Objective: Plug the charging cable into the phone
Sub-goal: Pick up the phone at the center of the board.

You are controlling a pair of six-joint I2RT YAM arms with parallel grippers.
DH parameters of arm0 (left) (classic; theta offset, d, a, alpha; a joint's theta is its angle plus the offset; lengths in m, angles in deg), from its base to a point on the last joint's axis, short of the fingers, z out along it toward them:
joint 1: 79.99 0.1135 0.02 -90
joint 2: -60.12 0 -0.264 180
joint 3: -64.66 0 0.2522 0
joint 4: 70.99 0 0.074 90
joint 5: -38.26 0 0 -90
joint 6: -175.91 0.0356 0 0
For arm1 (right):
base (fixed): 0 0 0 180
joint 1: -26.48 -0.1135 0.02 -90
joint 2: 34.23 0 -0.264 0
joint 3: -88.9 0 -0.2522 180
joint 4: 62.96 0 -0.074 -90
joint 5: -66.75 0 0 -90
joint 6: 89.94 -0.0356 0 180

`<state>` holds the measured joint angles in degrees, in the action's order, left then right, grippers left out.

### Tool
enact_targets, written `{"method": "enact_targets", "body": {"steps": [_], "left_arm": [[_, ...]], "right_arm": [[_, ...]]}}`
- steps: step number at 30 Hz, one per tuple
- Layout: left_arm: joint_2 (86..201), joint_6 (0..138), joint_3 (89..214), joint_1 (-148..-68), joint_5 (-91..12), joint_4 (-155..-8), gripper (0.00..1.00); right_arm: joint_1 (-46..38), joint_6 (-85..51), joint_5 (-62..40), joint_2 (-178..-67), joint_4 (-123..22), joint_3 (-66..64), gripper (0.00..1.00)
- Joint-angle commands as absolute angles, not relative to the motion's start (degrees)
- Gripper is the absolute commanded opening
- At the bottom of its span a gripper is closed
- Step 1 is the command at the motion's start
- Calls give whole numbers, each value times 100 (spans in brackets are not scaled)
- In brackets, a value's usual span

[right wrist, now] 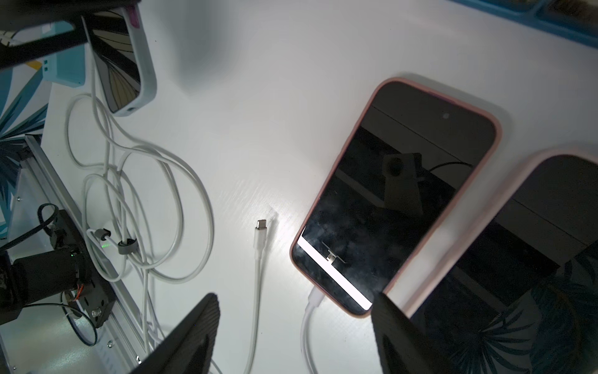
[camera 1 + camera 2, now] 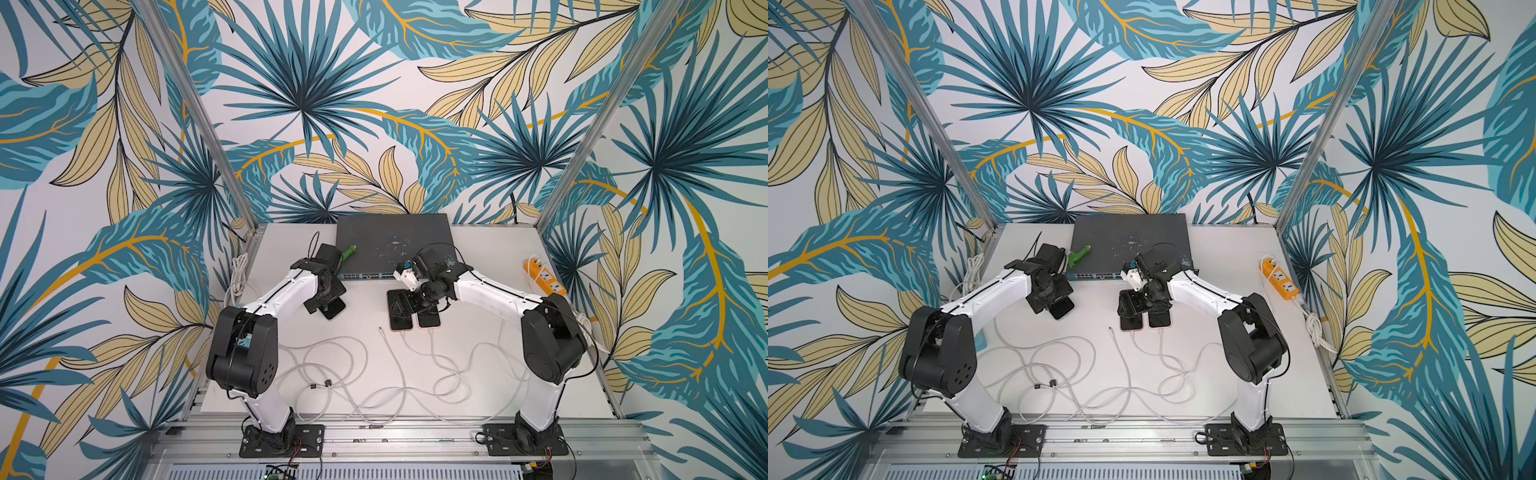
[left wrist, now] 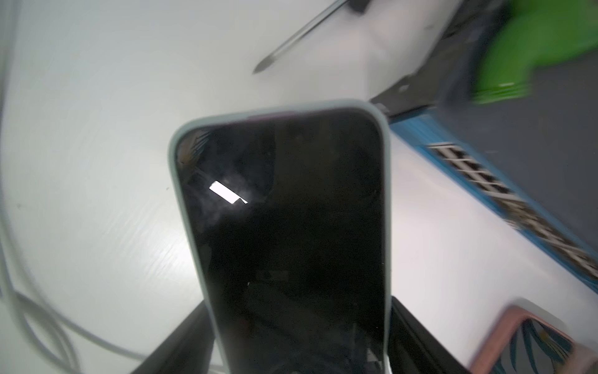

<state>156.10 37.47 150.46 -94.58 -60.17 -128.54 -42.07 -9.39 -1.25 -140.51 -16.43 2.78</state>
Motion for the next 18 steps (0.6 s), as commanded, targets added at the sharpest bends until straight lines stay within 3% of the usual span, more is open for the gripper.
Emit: {"method": "enact_targets", "body": {"steps": [1,8,12,18], "left_arm": [[15237,5143,15378,-9509,-5263,-12431,31],[14829,6423,15428,-10297,-4497,-12106,31],[14649,6684,15374,-10698,-3902,-11800,35],[14529,6752,15138,-11033,-3535,-11394,31]], "right_arm": [[-4026,-1173,139,-13559,-1878,203,77],[-3586,-2128,227,-12787,-2060,551,78],[-3417,-2809,177,-12789,-1962,805,79],[-3354,-3725,696,-12953,-2568,681,76]]}}
